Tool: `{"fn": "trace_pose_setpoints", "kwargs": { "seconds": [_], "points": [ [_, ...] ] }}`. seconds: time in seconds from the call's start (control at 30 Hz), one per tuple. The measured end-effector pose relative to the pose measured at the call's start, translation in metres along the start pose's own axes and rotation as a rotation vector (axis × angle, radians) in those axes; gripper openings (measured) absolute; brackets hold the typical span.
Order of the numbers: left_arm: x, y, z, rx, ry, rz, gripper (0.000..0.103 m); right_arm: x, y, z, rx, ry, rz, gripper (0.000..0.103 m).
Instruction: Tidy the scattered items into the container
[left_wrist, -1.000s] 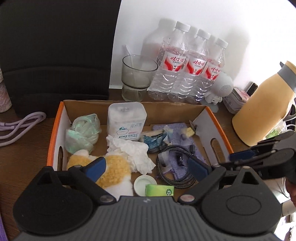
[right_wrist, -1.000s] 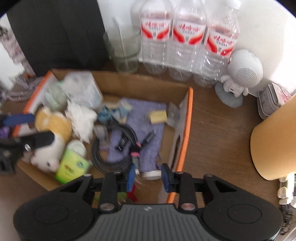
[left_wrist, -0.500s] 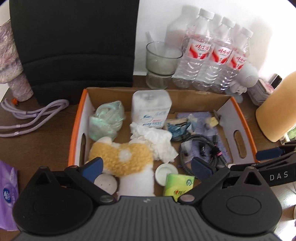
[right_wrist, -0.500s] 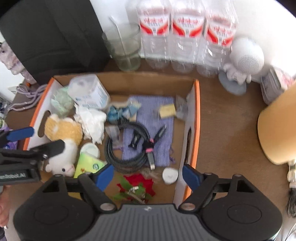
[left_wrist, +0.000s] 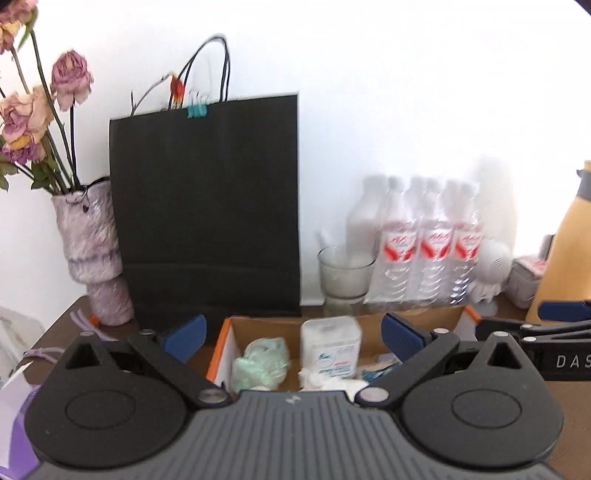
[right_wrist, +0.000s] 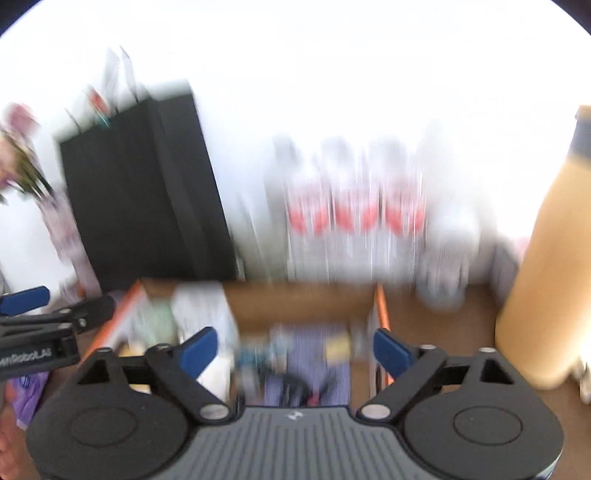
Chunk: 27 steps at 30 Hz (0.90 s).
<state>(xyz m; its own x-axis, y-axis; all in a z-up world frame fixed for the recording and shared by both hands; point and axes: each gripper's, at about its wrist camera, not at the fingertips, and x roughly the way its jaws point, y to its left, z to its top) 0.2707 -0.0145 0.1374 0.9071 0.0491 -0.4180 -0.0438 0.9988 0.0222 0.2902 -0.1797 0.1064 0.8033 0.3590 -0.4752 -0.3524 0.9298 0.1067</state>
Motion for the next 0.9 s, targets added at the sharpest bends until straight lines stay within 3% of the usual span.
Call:
{"fn": "trace_pose_setpoints", "kwargs": {
  "seconds": [0.23, 0.4, 0.5, 0.6, 0.77, 0.9],
  "points": [
    [-0.017, -0.007, -0.002, 0.020, -0.025, -0.017, 0.103, -0.012, 0.006, 0.000, -0.011, -0.039, -0.023, 0.094],
    [-0.057, -0.002, -0.020, -0.002, -0.047, 0.003, 0.103, -0.044, 0.013, -0.017, -0.032, -0.071, -0.068, 0.094],
    [-0.092, -0.005, -0.042, -0.005, -0.048, 0.037, 0.103, -0.078, 0.023, -0.044, -0.071, -0.093, -0.114, 0.094],
    [-0.140, -0.008, -0.071, -0.003, -0.060, 0.004, 0.103, -0.122, 0.033, -0.078, -0.094, -0.079, -0.131, 0.095],
    [-0.217, -0.008, -0.137, -0.023, -0.048, -0.023, 0.103, -0.203, 0.037, -0.155, -0.033, -0.077, -0.094, 0.102],
    [-0.262, 0.000, -0.198, -0.039, -0.007, -0.009, 0.103, -0.255, 0.037, -0.219, 0.034, -0.091, -0.133, 0.102]
  ]
}}
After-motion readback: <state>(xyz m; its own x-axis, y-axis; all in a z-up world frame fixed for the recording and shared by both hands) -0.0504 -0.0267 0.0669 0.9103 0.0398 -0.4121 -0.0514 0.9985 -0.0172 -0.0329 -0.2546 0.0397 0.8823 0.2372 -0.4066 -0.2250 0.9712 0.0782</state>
